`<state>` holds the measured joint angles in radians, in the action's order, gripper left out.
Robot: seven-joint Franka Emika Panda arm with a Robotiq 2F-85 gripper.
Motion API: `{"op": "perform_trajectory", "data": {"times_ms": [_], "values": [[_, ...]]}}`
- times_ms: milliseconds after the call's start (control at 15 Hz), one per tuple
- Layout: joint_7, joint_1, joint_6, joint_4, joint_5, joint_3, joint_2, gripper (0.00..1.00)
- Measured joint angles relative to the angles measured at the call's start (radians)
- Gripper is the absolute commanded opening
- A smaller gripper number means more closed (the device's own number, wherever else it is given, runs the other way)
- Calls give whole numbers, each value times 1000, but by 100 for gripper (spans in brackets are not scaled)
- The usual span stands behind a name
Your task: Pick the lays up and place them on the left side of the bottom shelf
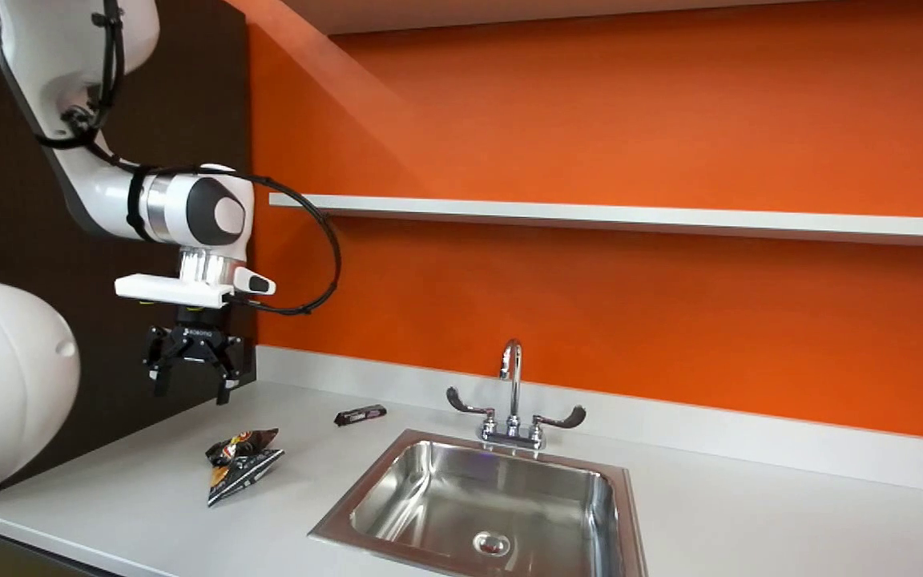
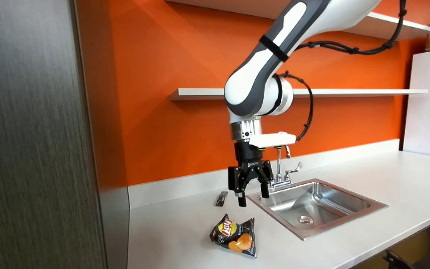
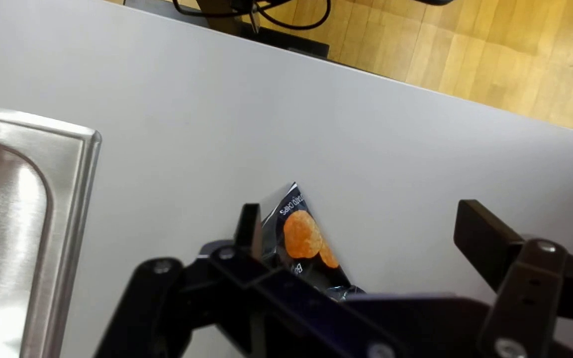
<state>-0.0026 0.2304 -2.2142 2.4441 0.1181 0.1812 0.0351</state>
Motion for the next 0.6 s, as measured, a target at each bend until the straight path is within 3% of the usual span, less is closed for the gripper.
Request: {"op": "perform_trajectory", "data": {"times_ms": [600], "values": [[-42,-8,-178,-40,-1,-1,-182,100]]}}
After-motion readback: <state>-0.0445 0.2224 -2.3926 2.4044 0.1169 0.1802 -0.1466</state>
